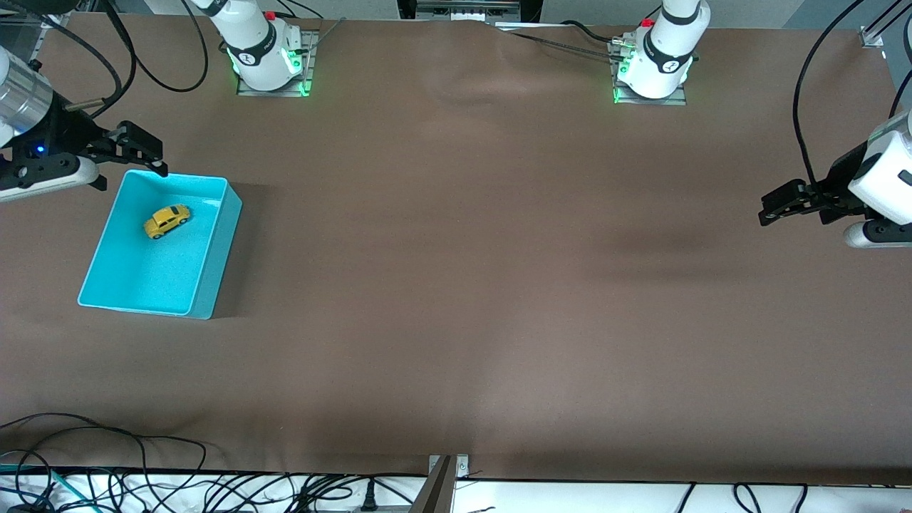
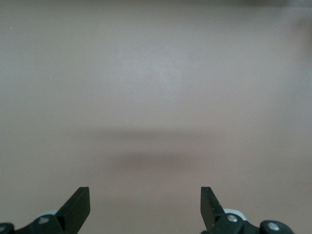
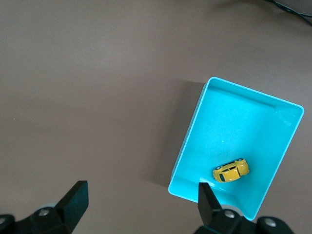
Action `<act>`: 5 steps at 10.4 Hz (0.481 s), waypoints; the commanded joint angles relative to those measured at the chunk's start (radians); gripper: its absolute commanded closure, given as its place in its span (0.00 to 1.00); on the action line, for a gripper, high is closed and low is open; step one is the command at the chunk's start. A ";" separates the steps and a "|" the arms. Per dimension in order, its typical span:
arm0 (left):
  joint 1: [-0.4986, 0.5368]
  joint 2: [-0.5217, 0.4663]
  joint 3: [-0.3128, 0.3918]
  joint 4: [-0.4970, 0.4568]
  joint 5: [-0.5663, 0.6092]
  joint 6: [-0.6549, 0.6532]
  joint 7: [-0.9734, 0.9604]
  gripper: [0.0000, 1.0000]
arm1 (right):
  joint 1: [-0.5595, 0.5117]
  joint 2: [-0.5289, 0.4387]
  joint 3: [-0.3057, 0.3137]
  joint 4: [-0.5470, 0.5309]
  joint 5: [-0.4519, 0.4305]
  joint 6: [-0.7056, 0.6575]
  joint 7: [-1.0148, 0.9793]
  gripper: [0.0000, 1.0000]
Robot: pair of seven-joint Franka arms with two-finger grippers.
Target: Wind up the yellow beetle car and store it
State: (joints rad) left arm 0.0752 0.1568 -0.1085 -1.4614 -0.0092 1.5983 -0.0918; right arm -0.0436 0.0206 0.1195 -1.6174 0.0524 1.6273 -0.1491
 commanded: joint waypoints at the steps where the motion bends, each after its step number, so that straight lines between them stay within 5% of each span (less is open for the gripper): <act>1: 0.006 -0.003 0.000 0.004 -0.023 0.002 0.023 0.00 | 0.019 0.015 -0.011 0.036 -0.017 -0.030 0.045 0.00; 5: 0.006 -0.003 0.000 0.004 -0.023 0.002 0.023 0.00 | 0.019 0.015 0.000 0.037 -0.080 -0.055 0.102 0.00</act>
State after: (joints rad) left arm 0.0752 0.1568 -0.1085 -1.4614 -0.0092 1.5983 -0.0918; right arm -0.0335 0.0263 0.1211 -1.6105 -0.0016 1.6101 -0.0706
